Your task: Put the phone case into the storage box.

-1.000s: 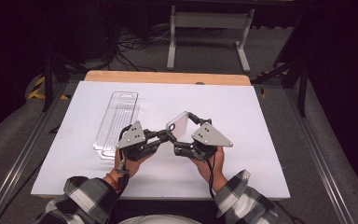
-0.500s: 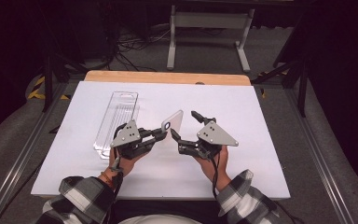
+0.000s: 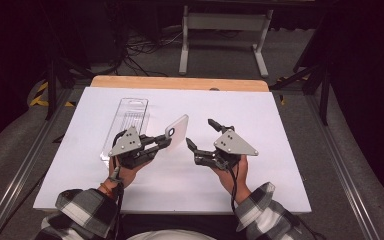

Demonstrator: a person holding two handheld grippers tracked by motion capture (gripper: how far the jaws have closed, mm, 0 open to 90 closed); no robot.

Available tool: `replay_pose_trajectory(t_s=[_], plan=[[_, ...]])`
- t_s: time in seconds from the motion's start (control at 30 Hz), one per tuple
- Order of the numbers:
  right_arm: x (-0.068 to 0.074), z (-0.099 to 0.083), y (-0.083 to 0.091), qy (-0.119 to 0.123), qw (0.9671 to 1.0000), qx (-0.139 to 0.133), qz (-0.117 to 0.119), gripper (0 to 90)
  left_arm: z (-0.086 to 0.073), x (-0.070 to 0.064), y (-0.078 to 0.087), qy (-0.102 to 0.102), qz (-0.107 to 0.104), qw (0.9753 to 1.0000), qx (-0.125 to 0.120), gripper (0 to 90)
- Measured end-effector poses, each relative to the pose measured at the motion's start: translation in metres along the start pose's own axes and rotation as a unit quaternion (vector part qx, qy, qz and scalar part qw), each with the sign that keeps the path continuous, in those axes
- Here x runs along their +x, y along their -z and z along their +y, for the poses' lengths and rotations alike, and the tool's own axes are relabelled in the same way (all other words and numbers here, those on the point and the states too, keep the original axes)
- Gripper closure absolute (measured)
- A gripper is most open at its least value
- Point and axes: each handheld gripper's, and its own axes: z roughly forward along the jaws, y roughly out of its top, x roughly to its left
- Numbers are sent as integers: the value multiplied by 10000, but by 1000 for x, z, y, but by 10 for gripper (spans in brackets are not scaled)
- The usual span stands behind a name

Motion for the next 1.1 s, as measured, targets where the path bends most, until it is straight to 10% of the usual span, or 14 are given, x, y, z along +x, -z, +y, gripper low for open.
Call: replay_pose_trajectory(t_s=[1.1], plan=[[-14, -21, 20, 212, 9994, 290, -17, 113, 8, 17, 26, -84, 153, 9998, -92, 816]])
